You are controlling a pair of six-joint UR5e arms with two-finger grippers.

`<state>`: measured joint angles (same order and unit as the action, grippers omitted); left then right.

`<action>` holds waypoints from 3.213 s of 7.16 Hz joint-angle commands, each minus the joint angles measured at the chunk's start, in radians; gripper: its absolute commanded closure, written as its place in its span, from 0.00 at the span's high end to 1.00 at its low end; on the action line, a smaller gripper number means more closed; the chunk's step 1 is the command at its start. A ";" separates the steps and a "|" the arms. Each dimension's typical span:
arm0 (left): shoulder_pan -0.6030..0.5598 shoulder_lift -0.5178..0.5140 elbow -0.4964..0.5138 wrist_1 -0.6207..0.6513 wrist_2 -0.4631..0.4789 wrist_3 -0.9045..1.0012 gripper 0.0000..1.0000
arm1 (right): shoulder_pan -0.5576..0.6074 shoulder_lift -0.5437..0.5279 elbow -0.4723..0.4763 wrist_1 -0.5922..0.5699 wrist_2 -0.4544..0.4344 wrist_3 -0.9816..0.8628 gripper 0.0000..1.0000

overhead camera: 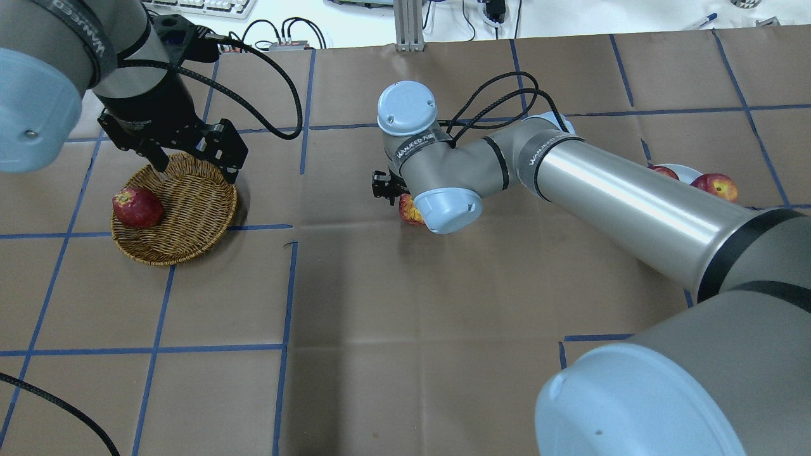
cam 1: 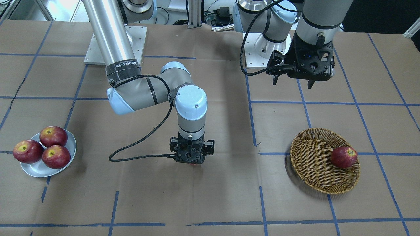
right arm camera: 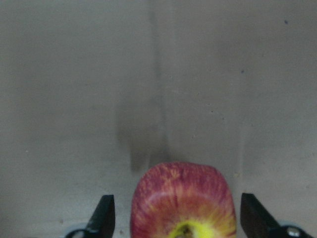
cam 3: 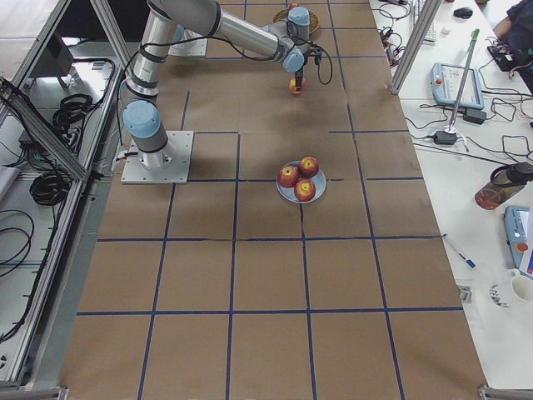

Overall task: Transfer apple from basket to plate
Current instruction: 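Move the right gripper over the apple and lower onto it, then close the right gripper on the apple and lift it, then carry the apple with the right gripper onto the blue plate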

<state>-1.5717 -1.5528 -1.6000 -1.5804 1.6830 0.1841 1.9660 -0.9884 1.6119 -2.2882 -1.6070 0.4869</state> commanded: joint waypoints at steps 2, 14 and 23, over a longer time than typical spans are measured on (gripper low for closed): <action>-0.010 0.090 -0.011 -0.057 0.009 0.011 0.99 | -0.010 -0.018 -0.012 0.004 -0.002 -0.010 0.47; 0.015 0.043 -0.009 -0.069 0.004 -0.005 0.99 | -0.834 -0.452 0.230 0.224 0.021 -1.078 0.45; 0.012 0.036 0.002 -0.069 0.001 -0.005 0.99 | -0.875 -0.331 0.258 0.150 0.021 -1.082 0.99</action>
<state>-1.5594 -1.5155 -1.5993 -1.6490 1.6845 0.1794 1.0931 -1.3183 1.8730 -2.1381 -1.5870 -0.5975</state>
